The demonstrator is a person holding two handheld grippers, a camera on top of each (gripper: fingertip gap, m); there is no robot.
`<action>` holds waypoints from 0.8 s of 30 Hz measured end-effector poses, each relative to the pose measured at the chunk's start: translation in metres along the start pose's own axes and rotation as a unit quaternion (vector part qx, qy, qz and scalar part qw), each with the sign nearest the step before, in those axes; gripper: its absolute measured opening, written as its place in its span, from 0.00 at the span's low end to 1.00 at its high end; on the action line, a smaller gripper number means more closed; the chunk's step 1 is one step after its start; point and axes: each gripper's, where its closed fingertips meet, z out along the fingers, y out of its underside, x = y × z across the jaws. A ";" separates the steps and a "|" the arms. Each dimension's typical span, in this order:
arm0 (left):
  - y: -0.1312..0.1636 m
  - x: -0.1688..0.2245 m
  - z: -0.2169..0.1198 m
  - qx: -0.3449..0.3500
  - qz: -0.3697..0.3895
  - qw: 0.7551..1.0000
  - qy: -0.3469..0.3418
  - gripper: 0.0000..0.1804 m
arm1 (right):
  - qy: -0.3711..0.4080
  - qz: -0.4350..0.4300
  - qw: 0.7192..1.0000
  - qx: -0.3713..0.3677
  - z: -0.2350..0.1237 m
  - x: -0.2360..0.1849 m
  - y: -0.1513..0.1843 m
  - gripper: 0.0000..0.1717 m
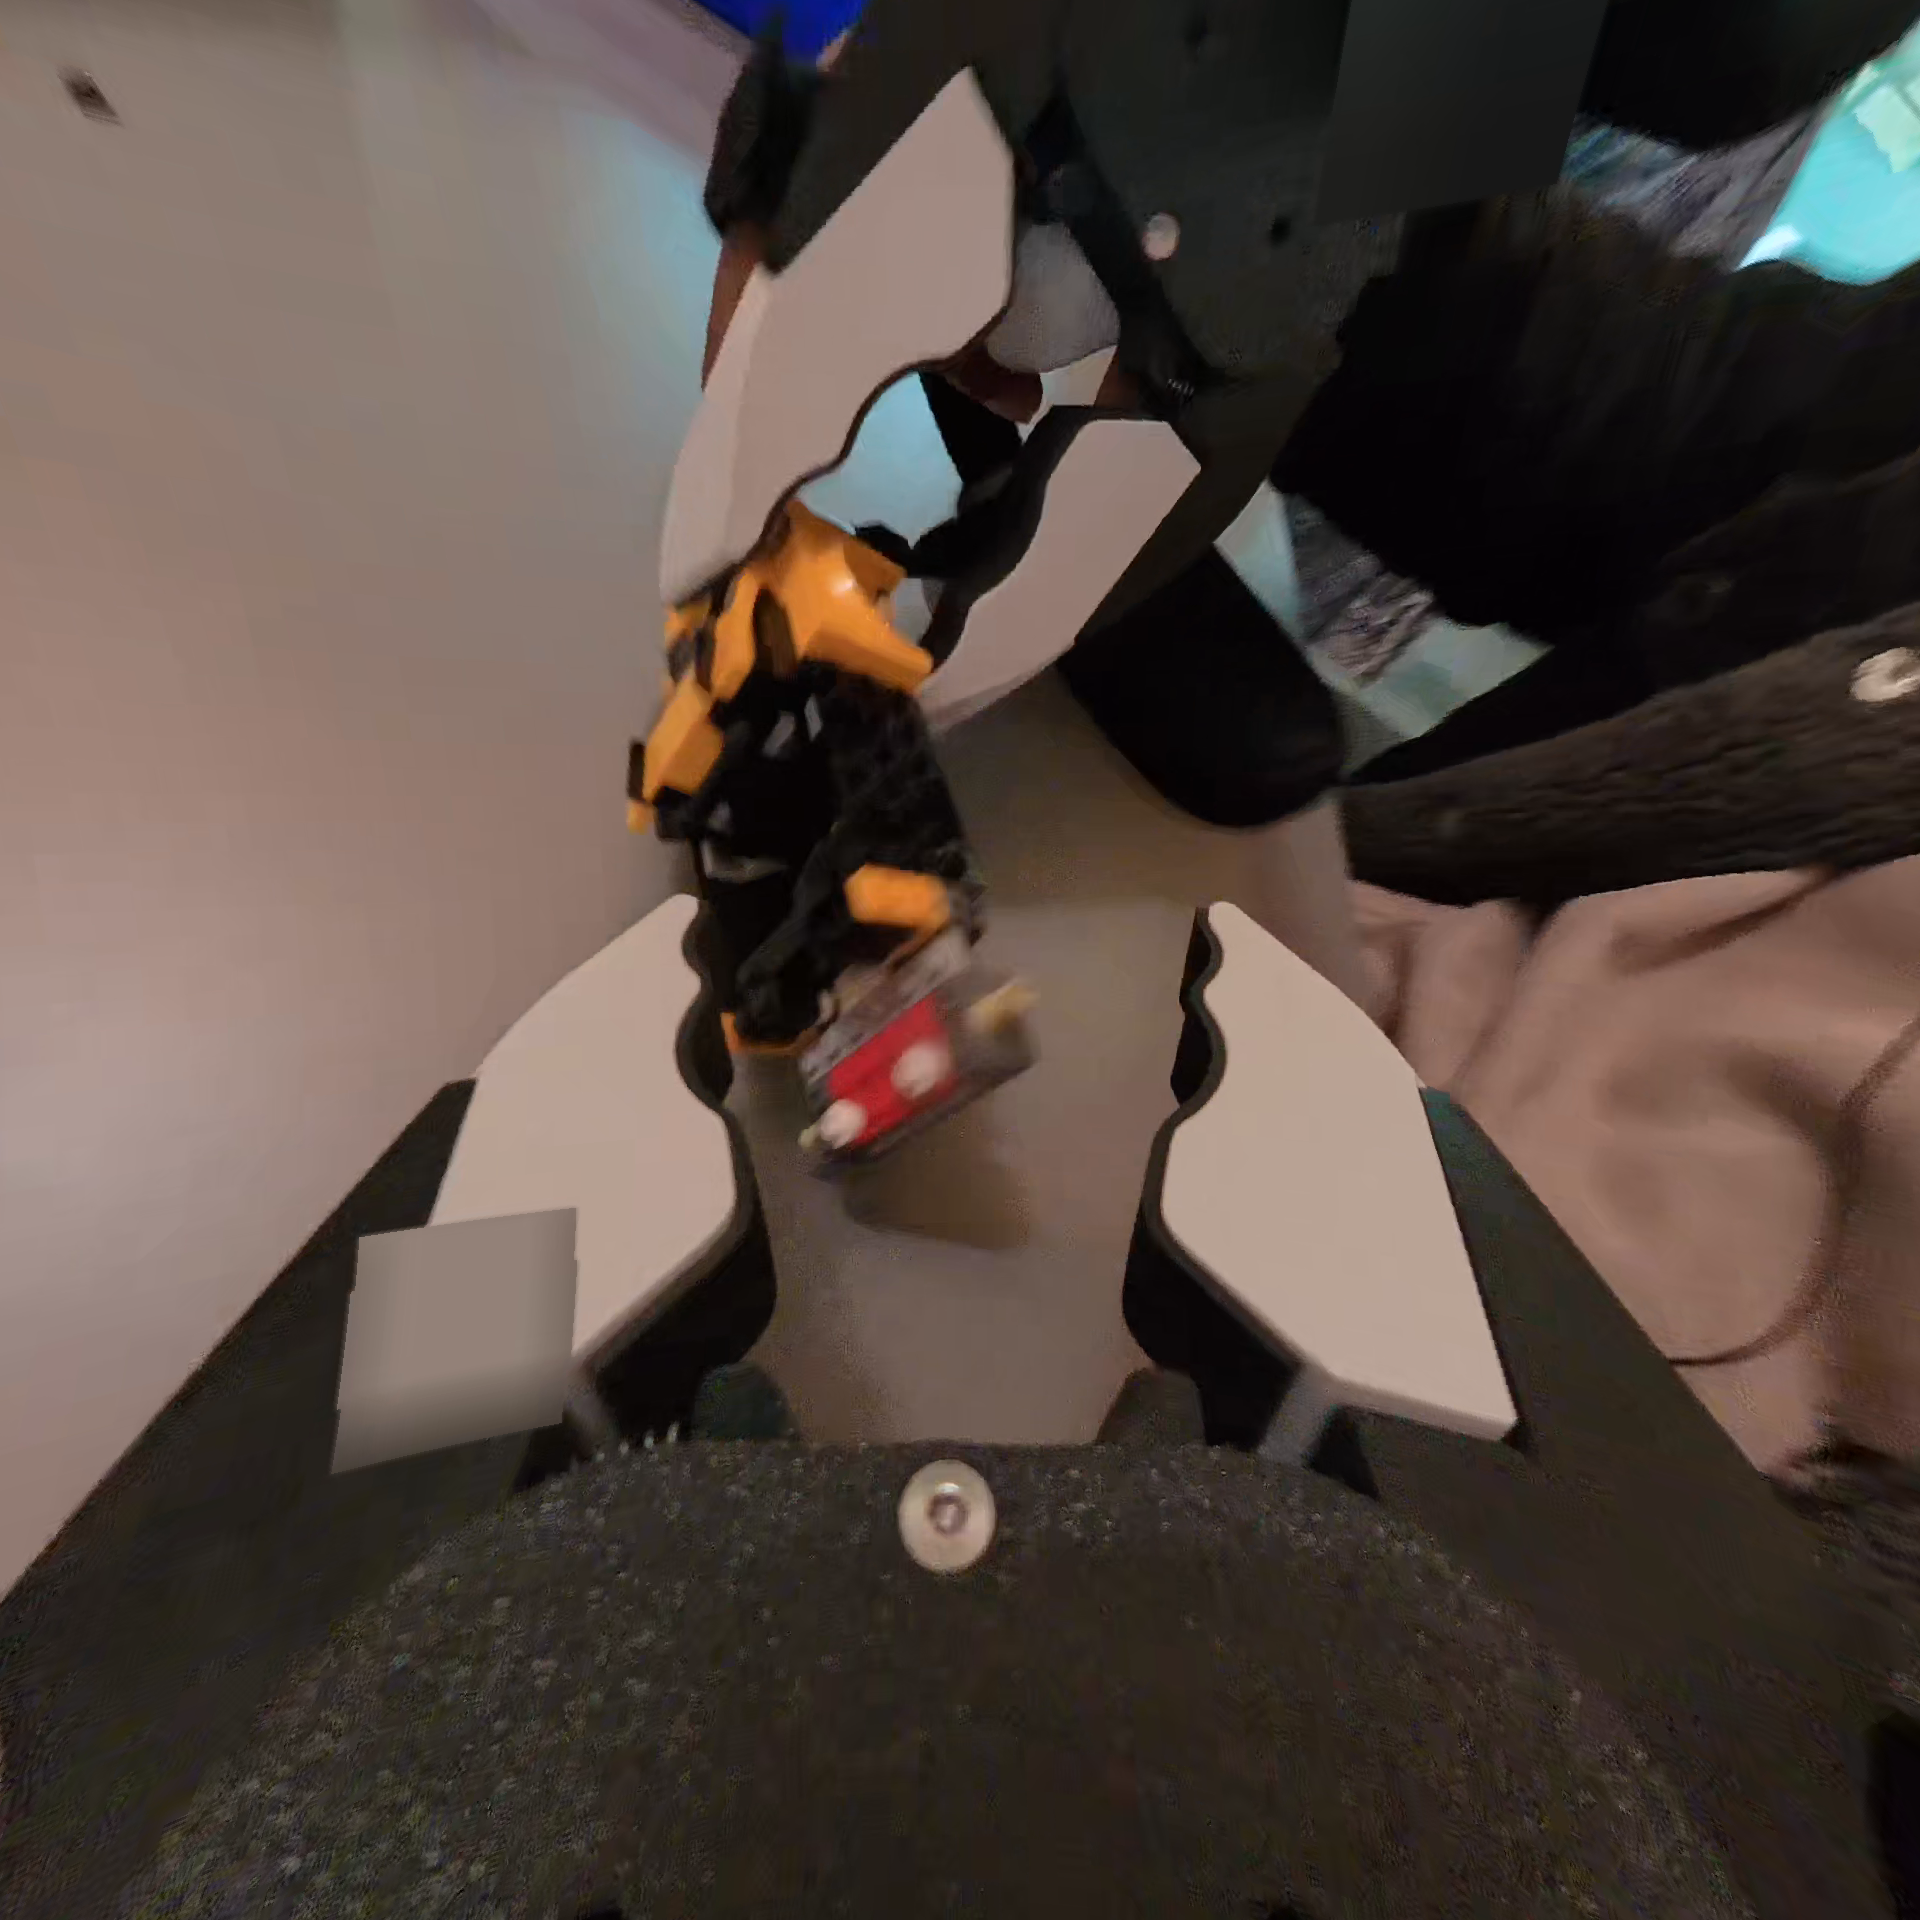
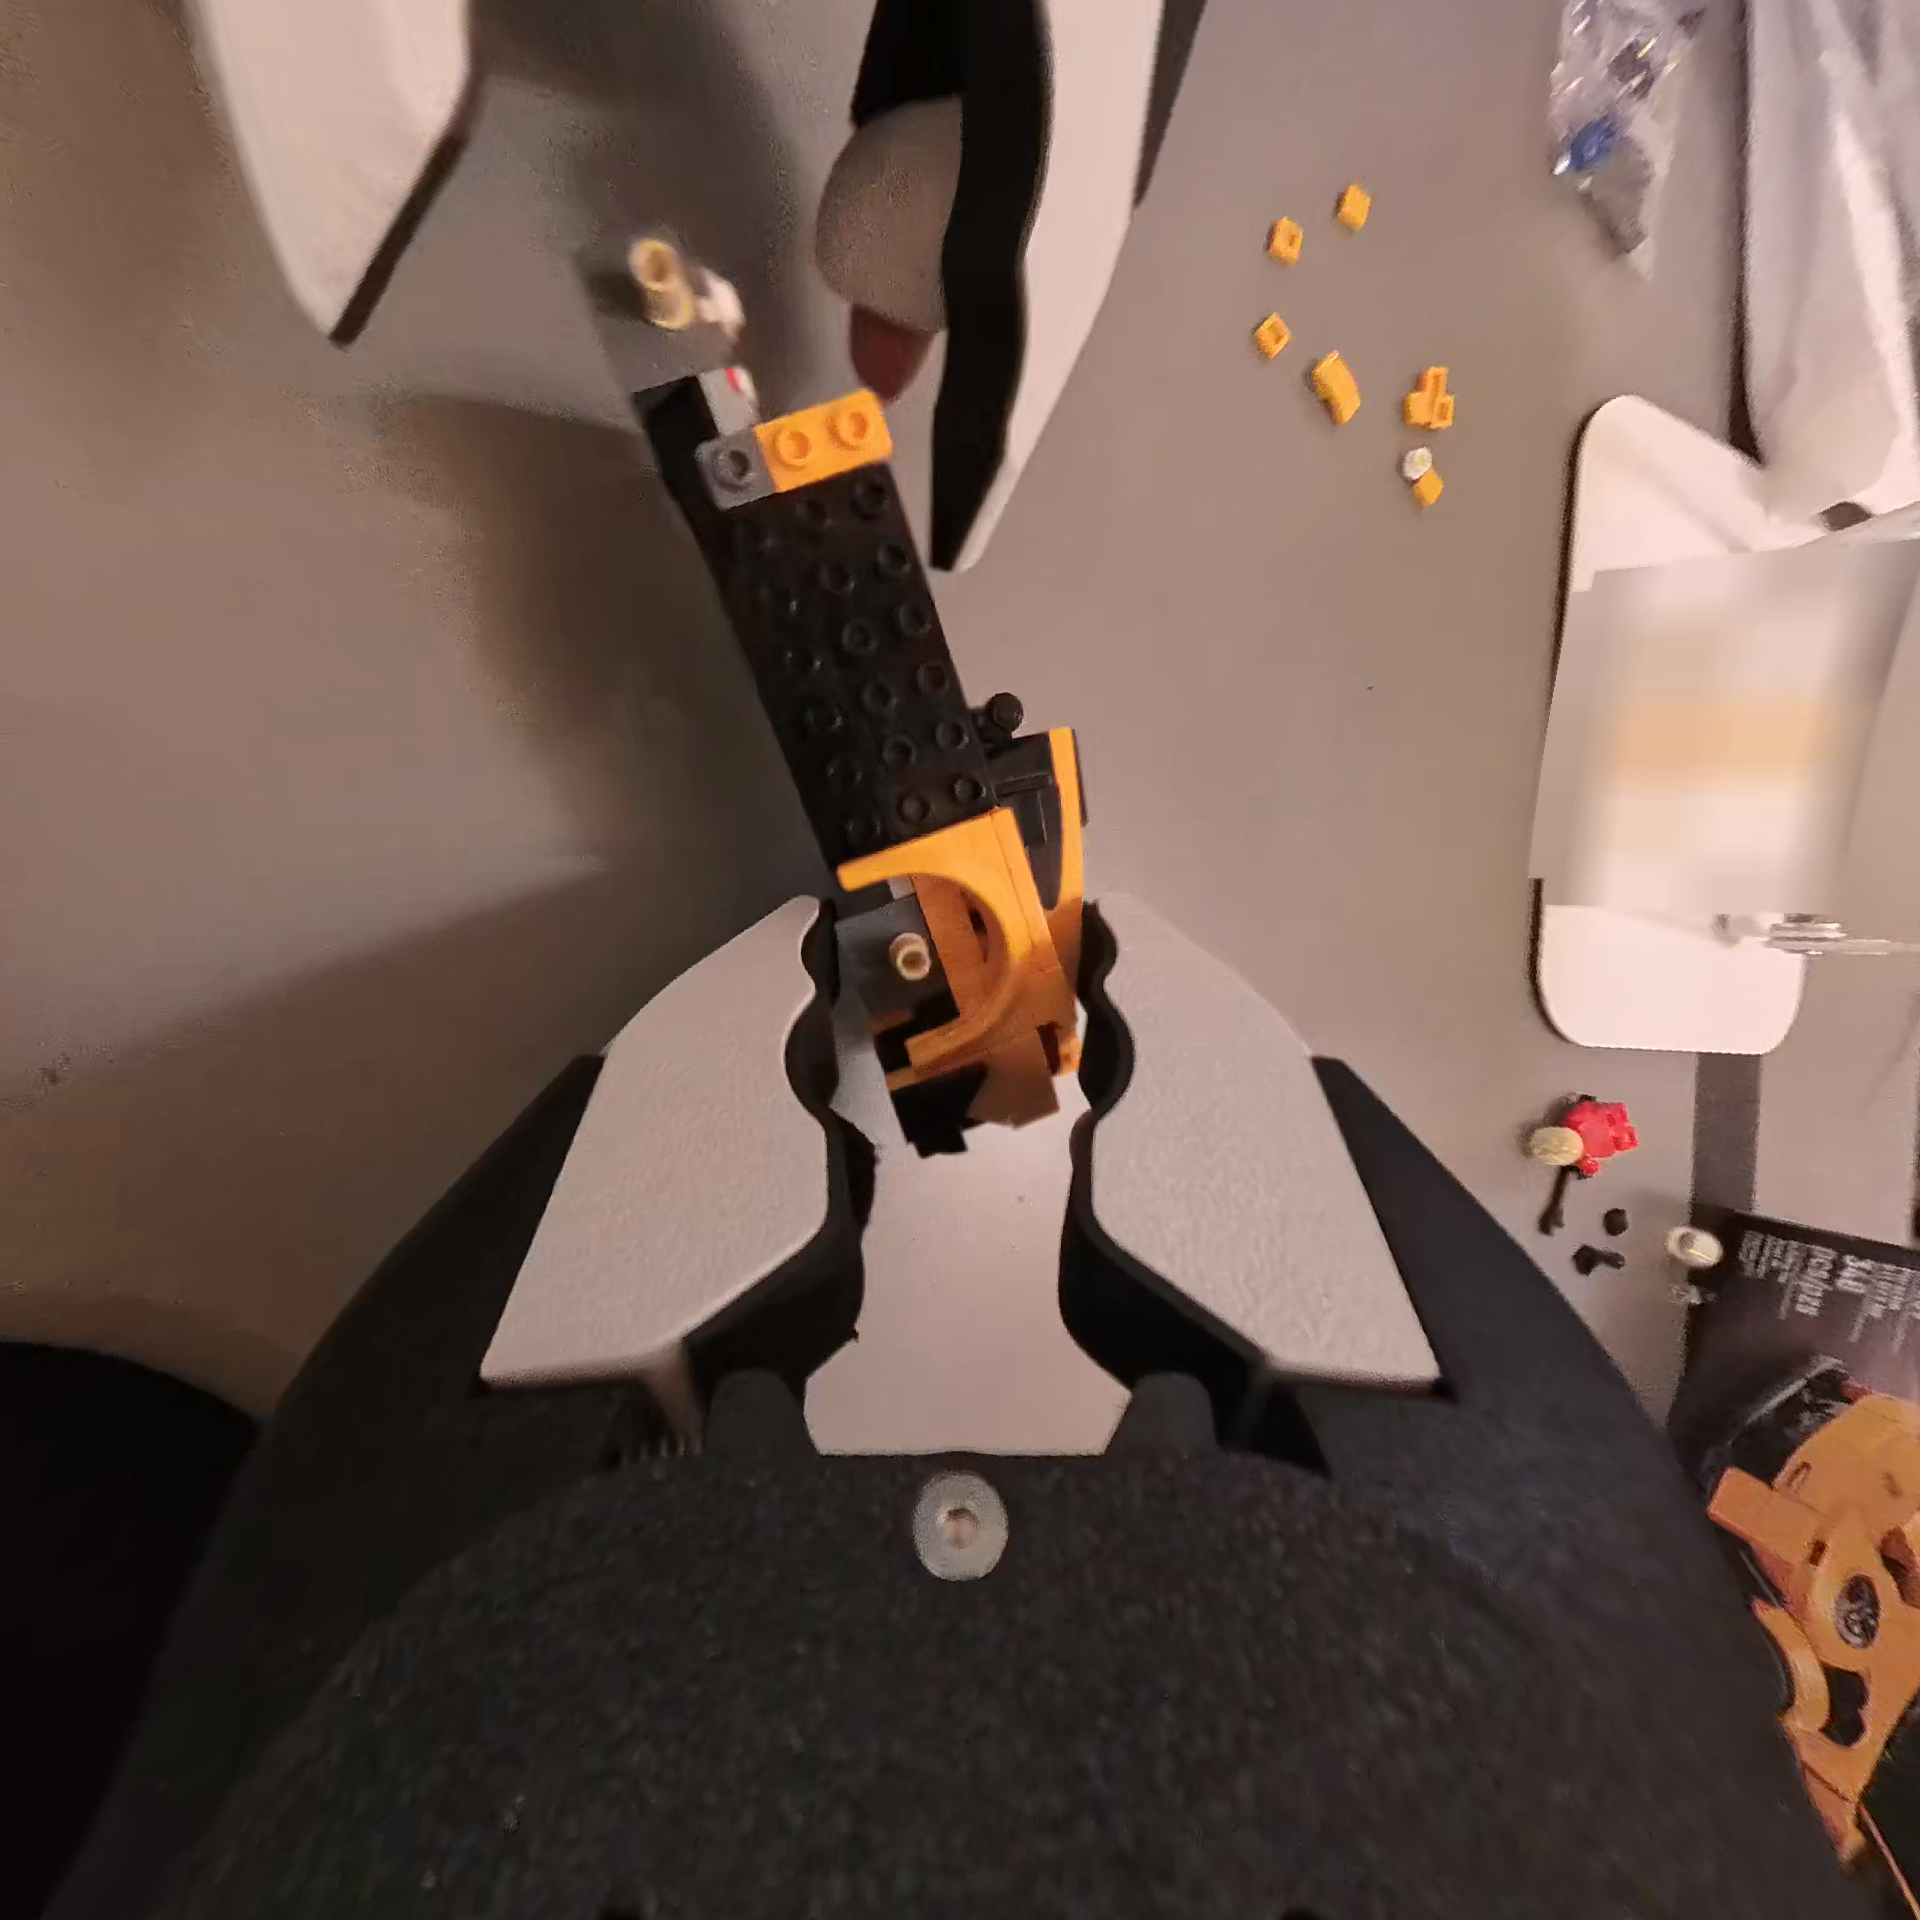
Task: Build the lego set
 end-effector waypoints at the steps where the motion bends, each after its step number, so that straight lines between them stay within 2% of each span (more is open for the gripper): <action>1: -0.002 -0.003 0.000 0.000 0.035 0.999 -0.031 0.46 | -0.012 0.001 1.000 -0.014 0.002 -0.001 0.000 0.25; 3: 0.000 -0.014 0.002 -0.017 0.100 0.990 -0.100 0.43 | -0.027 0.001 0.999 -0.028 0.005 0.000 -0.004 0.25; 6: 0.010 -0.027 0.005 -0.054 0.159 0.972 -0.167 0.34 | -0.049 -0.002 0.998 -0.042 0.009 -0.001 -0.010 0.25; 8: 0.014 -0.033 0.003 -0.068 0.181 0.962 -0.193 0.21 | -0.058 -0.007 0.997 -0.042 0.012 -0.002 -0.014 0.25; 9: 0.016 -0.031 0.003 -0.071 0.183 0.962 -0.192 0.19 | -0.064 -0.006 0.997 -0.042 0.012 -0.004 -0.016 0.25; 15: 0.022 -0.031 -0.006 -0.077 0.160 0.963 -0.202 0.18 | -0.066 0.001 0.997 -0.027 0.013 -0.005 -0.025 0.25; 19: 0.024 -0.031 -0.009 -0.069 0.123 0.971 -0.191 0.18 | -0.042 0.050 0.998 0.023 -0.009 0.005 -0.031 0.26; 24: 0.022 -0.034 -0.008 -0.057 0.119 0.971 -0.199 0.18 | 0.001 0.115 0.993 0.040 -0.032 0.008 -0.001 0.24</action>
